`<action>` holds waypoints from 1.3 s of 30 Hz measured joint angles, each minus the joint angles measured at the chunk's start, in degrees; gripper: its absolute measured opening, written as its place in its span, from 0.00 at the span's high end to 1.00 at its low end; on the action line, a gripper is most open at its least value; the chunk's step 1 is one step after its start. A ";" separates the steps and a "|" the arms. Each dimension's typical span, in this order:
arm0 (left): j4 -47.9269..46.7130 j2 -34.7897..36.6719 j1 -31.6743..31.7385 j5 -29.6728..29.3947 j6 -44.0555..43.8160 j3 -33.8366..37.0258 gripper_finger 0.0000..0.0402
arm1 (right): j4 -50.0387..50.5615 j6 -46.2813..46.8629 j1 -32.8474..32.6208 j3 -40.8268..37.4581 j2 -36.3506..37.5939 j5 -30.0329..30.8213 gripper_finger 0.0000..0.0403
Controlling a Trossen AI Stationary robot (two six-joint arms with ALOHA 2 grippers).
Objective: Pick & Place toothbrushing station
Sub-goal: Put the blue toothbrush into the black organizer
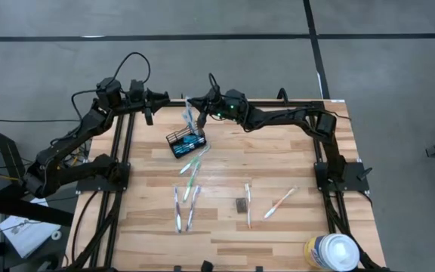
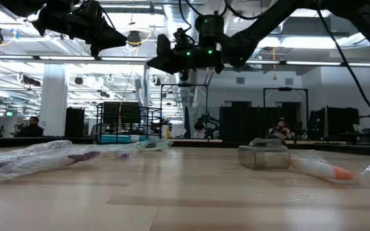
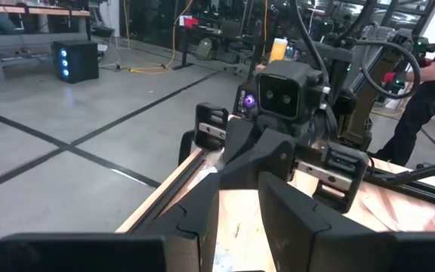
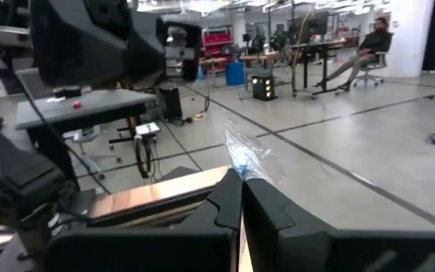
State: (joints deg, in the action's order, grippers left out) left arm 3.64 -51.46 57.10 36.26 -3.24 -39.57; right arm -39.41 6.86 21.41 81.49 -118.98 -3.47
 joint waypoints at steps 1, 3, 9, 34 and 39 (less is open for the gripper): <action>0.01 0.00 0.00 -0.01 0.01 0.00 0.78 | 0.33 -0.17 -0.09 0.00 -0.13 -0.19 1.00; 0.39 0.00 0.00 -0.01 0.01 0.00 0.78 | 0.92 -1.35 -0.54 -0.03 -0.35 -0.38 1.00; 0.42 0.00 0.00 -0.01 2.31 0.00 0.78 | 2.13 -4.64 -1.53 -0.04 -0.37 -2.36 1.00; 0.57 -0.02 -0.01 -0.01 2.97 0.00 0.78 | 5.79 -7.07 -0.29 -3.32 -0.37 -7.90 0.98; 0.55 -0.02 0.00 -0.01 2.82 0.00 0.78 | 5.55 -3.29 0.95 -3.32 -0.33 -12.06 0.83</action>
State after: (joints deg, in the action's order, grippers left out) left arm 4.19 -51.48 57.10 36.25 -0.42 -39.57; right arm -33.86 3.57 22.36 78.17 -119.31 -15.53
